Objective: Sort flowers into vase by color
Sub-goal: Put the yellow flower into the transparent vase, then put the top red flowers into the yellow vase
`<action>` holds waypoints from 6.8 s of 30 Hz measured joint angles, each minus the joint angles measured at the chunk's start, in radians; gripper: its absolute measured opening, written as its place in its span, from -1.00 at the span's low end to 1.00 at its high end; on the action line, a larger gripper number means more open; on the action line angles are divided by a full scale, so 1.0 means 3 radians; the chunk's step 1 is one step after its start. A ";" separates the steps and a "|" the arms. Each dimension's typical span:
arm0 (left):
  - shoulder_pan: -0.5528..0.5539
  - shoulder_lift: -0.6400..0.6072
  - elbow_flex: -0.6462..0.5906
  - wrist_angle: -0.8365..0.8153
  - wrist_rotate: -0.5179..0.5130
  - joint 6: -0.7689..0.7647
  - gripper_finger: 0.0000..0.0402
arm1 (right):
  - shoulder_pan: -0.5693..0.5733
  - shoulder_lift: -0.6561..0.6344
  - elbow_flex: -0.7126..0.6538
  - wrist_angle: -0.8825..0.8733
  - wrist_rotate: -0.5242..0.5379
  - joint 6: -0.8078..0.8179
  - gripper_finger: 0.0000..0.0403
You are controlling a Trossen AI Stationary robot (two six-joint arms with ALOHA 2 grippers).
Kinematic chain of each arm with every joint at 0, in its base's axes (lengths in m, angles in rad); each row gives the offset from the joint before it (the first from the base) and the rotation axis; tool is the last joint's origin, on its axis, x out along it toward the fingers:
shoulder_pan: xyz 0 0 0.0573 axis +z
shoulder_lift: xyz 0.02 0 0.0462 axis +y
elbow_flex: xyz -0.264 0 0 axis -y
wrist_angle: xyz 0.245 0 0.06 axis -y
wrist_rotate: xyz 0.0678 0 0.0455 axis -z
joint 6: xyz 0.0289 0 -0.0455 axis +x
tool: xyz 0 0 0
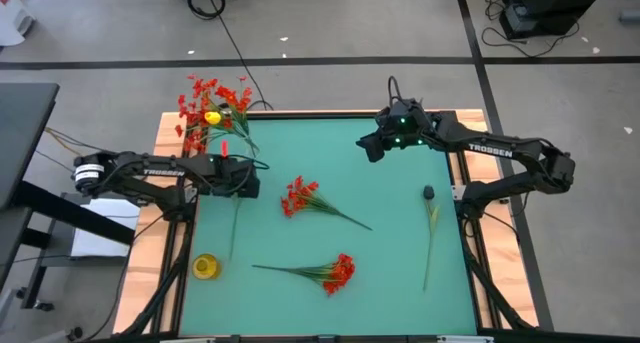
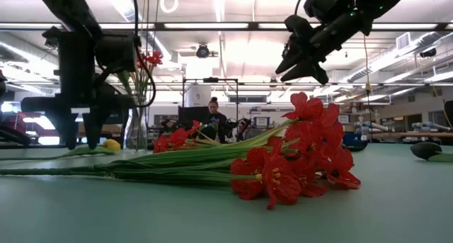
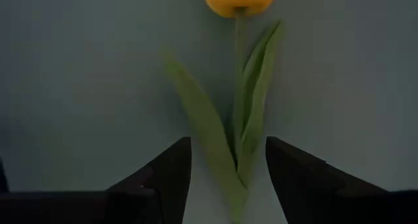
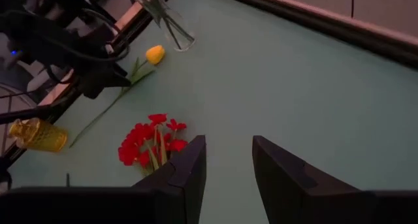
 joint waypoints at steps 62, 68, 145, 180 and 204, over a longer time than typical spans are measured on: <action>0.0239 -0.0937 0.1068 0.2866 -0.2140 0.4250 -1.00 | -0.0621 -0.0001 0.0000 0.0231 -0.0120 -0.0600 -0.33; 0.0297 -0.1012 0.0743 0.3425 -0.2129 0.4591 -1.00 | -0.0568 -0.0001 0.0000 0.0155 -0.0208 -0.0589 -0.33; -0.2582 -0.0659 0.2113 -0.0899 -0.0553 0.1720 0.05 | 0.1882 0.1956 -0.0075 0.1185 0.1132 -0.0226 -0.05; -0.2664 -0.0635 0.1906 -0.0454 -0.0770 0.1229 0.05 | 0.2748 0.1323 -0.0090 0.1743 0.2680 0.1476 -0.90; -0.2820 -0.0241 0.1907 0.1446 -0.2192 0.2217 0.05 | 0.2956 0.1027 -0.0086 0.4176 0.2274 -0.0760 -0.91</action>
